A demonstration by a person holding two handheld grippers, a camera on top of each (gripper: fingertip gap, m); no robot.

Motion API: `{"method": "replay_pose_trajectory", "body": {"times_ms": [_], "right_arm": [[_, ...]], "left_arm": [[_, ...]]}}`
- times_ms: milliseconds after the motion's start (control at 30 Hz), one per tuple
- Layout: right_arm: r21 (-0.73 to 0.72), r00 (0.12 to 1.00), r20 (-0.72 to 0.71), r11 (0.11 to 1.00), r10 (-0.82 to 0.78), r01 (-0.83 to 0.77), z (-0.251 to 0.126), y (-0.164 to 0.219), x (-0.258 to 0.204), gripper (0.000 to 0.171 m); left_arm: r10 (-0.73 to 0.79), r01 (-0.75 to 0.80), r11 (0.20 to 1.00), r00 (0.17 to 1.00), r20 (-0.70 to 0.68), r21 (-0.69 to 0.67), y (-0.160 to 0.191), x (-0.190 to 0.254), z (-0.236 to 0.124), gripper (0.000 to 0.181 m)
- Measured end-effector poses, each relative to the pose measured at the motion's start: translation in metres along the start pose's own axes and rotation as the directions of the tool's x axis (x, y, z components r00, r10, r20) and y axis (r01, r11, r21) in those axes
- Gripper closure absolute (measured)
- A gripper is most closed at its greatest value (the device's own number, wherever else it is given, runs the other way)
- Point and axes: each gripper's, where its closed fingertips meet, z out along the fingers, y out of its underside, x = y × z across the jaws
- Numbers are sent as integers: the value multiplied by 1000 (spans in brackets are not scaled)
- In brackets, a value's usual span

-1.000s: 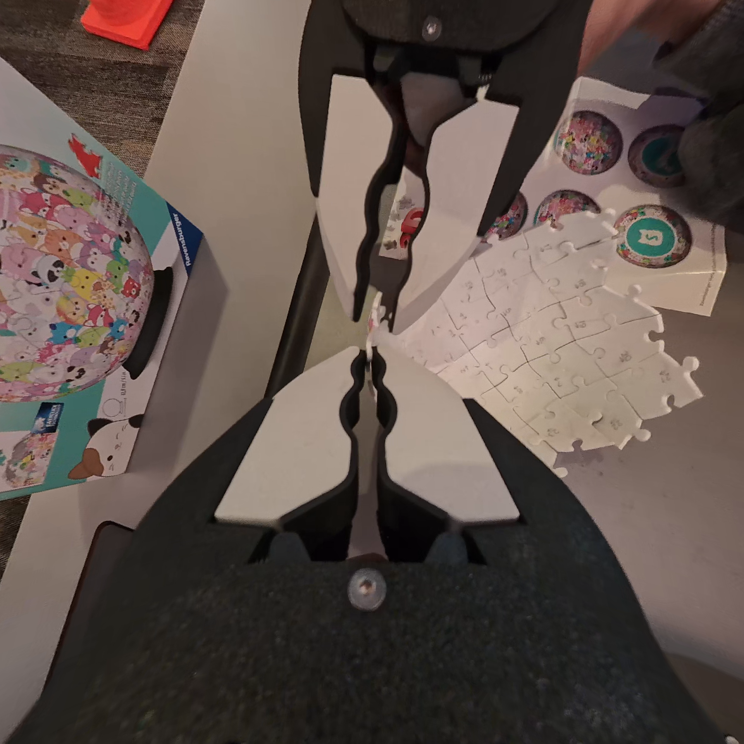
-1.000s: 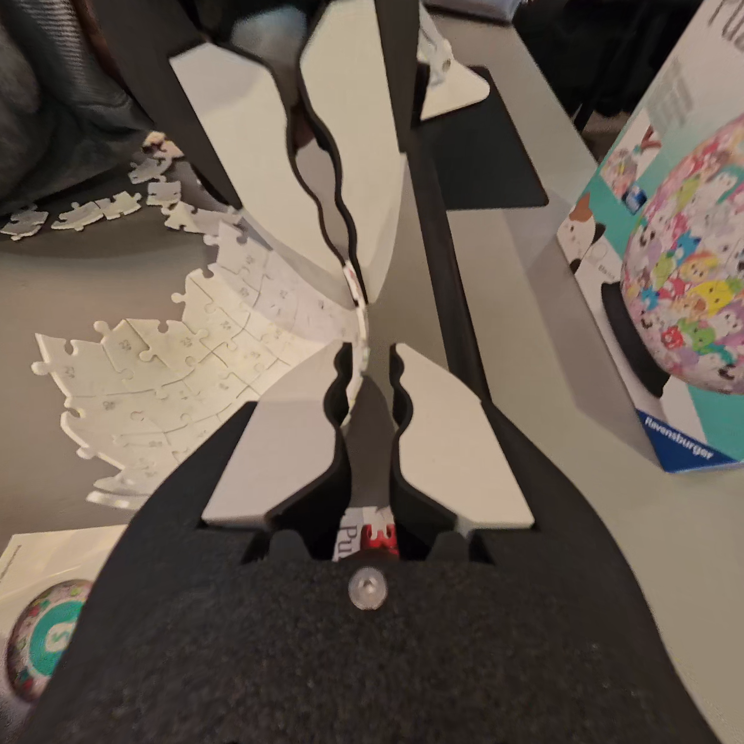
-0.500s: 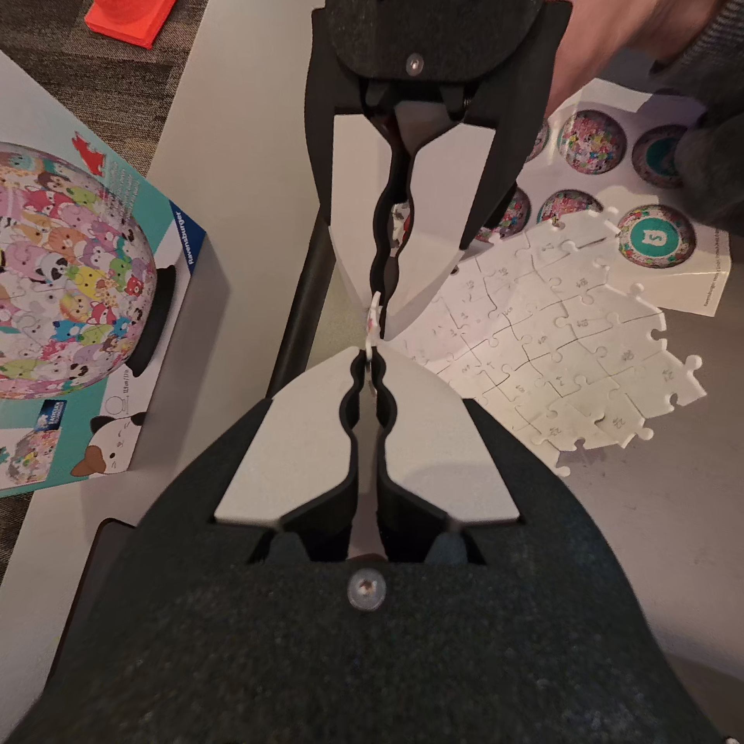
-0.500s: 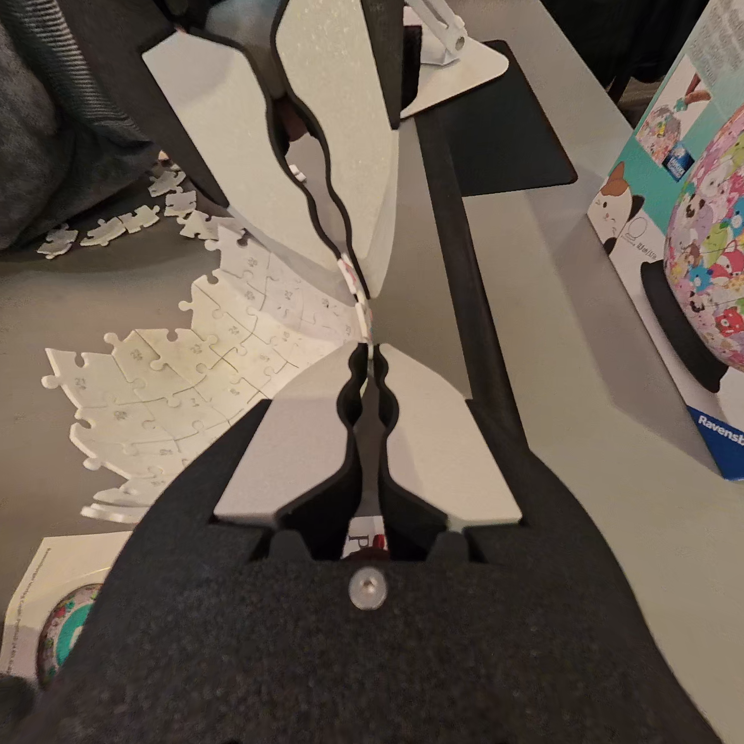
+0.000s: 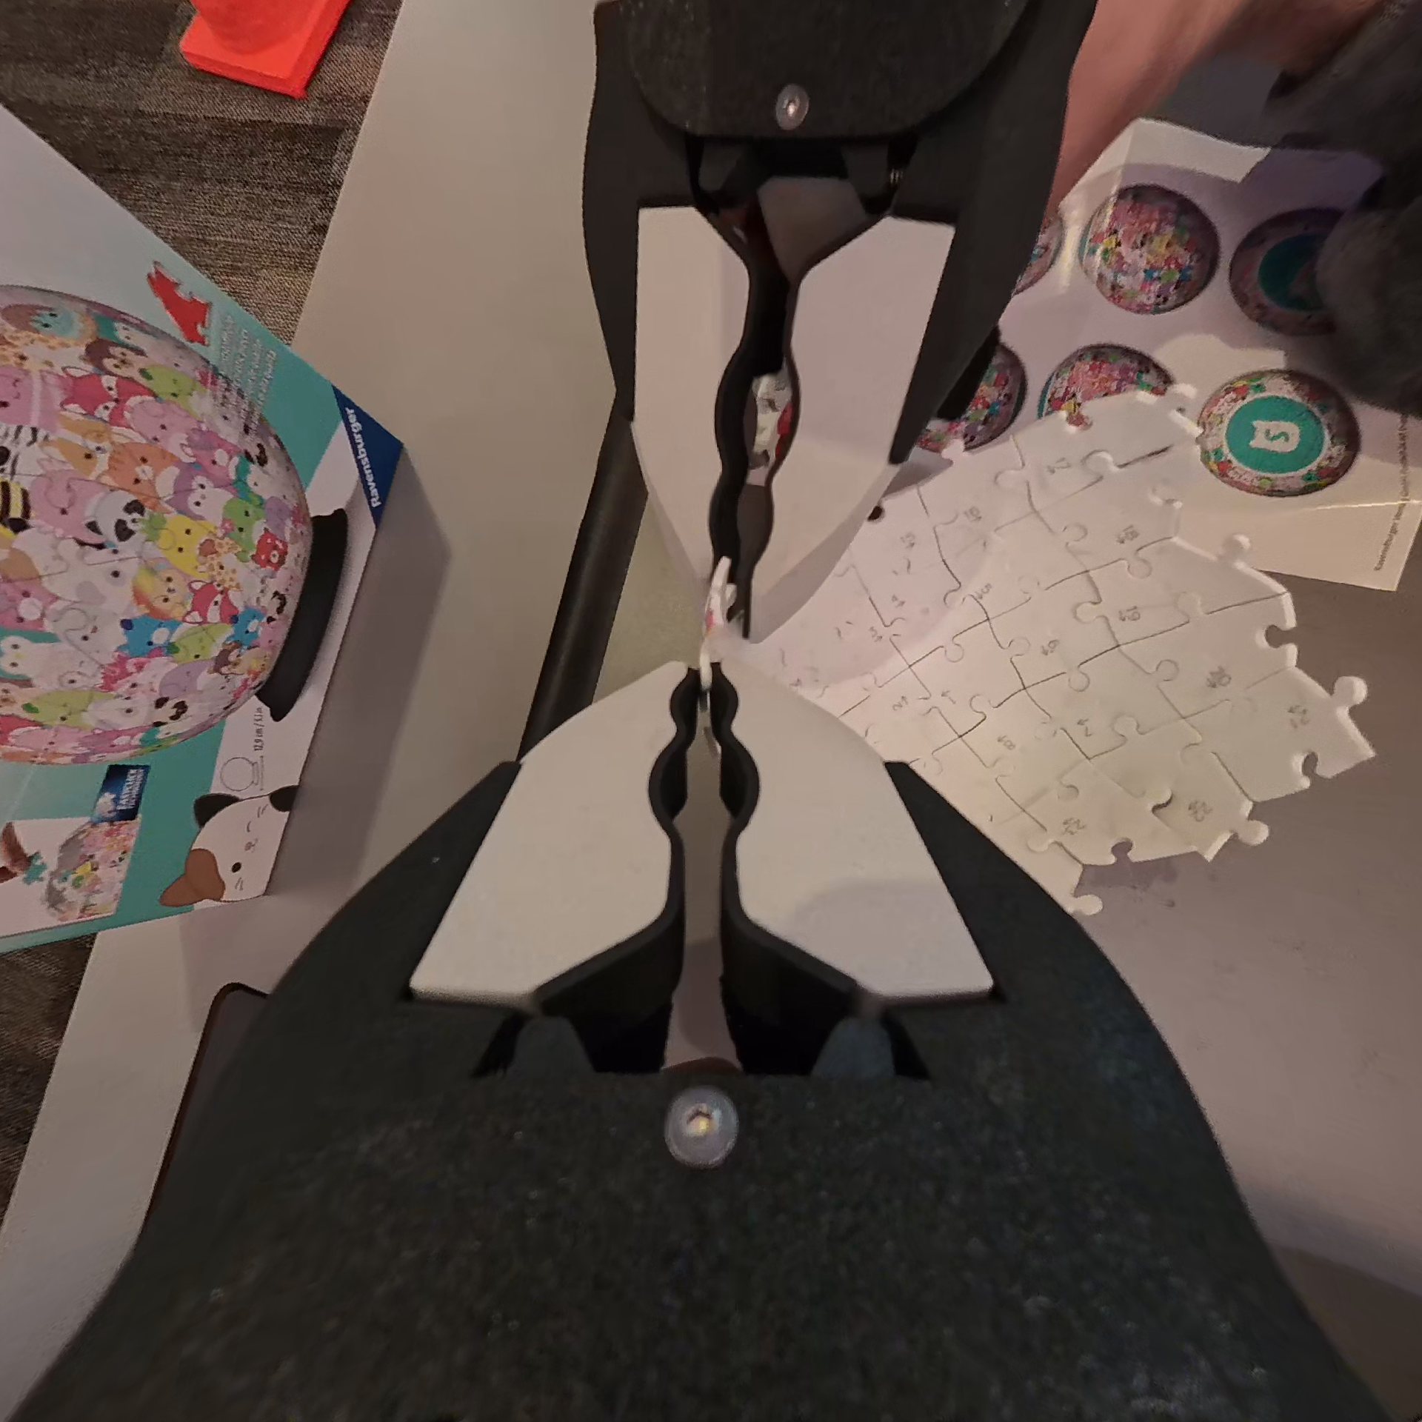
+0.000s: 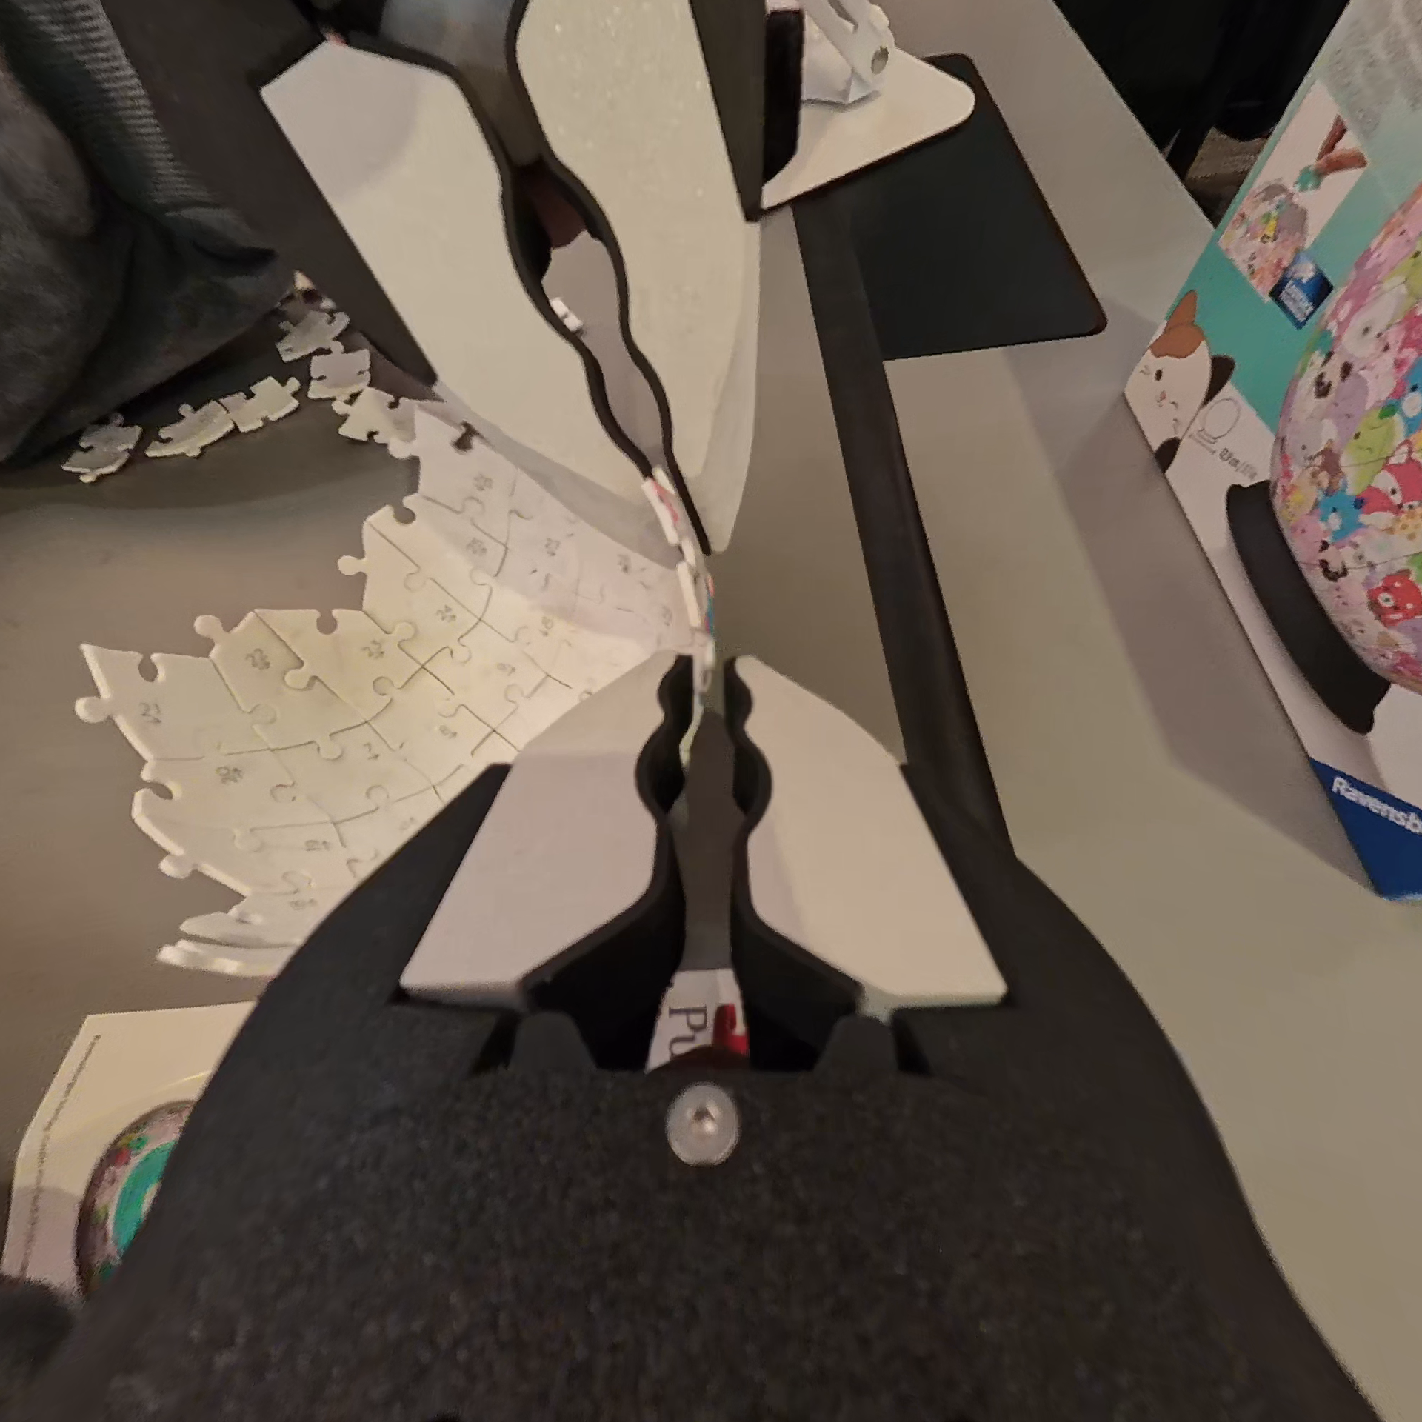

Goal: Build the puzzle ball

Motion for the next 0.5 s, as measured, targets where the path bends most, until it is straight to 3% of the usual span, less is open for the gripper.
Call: {"method": "replay_pose_trajectory", "body": {"times_ms": [67, 333, 500], "right_arm": [[3, 1000, -23, 1000, 3, -3, -4, 0, 3, 153], [52, 999, -48, 998, -25, 27, -13, -13, 3, 154], [32, 998, -54, 999, -37, 38, -7, -14, 3, 154]], "left_arm": [[3, -3, 1000, 1000, 2, -4, 0, 0, -1, 179], [-5, 5, 1000, 1000, -6, 8, -1, 0, -3, 170], [-1, 1, 1000, 1000, -7, -4, 0, 1, -1, 173]]}}
